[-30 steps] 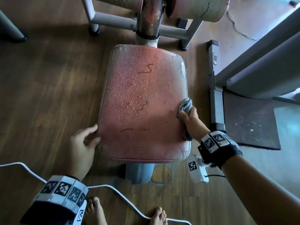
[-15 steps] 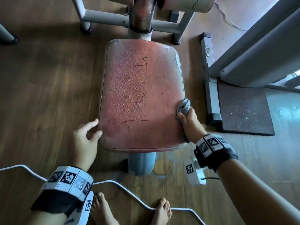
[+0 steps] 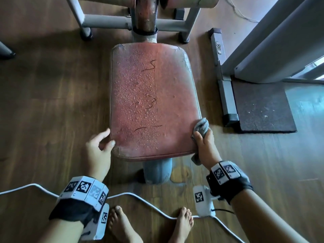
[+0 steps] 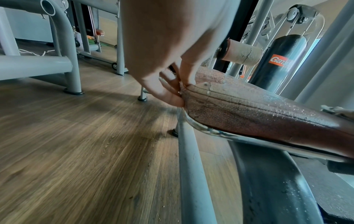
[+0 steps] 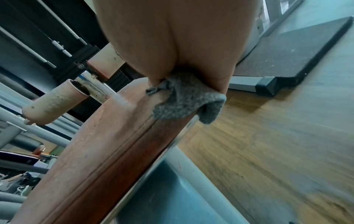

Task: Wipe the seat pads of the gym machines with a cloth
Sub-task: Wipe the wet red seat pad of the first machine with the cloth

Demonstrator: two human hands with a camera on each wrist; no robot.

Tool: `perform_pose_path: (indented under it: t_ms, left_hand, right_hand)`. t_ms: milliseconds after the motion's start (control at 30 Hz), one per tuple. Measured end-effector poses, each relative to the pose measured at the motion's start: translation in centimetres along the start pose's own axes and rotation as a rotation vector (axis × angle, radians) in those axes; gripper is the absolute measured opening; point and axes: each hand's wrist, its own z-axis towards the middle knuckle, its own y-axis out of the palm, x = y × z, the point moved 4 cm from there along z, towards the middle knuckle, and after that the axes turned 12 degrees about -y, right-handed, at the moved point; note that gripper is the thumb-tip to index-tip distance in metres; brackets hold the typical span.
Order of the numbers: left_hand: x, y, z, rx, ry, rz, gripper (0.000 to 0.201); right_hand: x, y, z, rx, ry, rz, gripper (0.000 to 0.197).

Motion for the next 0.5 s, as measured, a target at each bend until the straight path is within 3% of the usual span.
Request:
perform_pose_path:
  t_ms: [167, 333, 500]
  left_hand:
    - [0.1, -0.1, -0.2, -0.014, 0.01, 0.023, 0.037]
    - [0.3, -0.3, -0.1, -0.057, 0.01, 0.015, 0.038]
    - [-0.1, -0.5, 0.5, -0.103, -0.026, 0.003, 0.037]
  right_hand:
    - [-0.3, 0.0, 1.0, -0.014, 0.089, 0.045, 0.036]
    - [-1.0, -0.1, 2.3, 0.027, 0.081, 0.117, 0.04]
    - [2.5, 2.6, -2.9, 0.227, 0.154, 0.309, 0.076]
